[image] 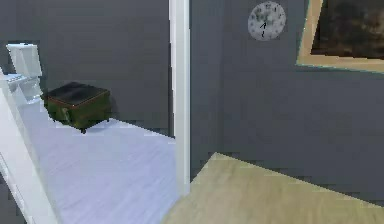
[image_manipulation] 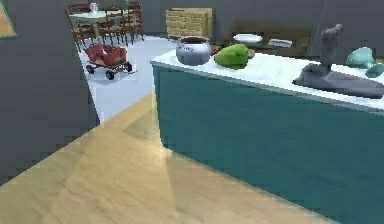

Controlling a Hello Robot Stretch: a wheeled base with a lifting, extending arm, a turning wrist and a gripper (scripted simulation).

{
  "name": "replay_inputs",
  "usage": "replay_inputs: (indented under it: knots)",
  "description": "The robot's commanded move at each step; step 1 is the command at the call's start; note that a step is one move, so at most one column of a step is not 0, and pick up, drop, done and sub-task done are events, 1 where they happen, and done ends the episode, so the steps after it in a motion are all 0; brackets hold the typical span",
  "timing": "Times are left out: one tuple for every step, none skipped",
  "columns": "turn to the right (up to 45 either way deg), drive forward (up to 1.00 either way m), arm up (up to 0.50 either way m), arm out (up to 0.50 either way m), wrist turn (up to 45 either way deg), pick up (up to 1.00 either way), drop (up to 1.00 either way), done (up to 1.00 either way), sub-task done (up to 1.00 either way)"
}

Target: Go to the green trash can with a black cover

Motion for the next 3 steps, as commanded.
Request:
replay_inputs:
  knots:
    - [-6.0,0.00,0.00,0.00,0.0,0.00,0.00,0.00,0.00]
    - [0.0,0.55,0.00,0.00,0.0,0.00,0.00,0.00,0.00]
    - [-12.0,0.00,0.00,0.00,0.0,0.00,0.00,0.00,0.00]
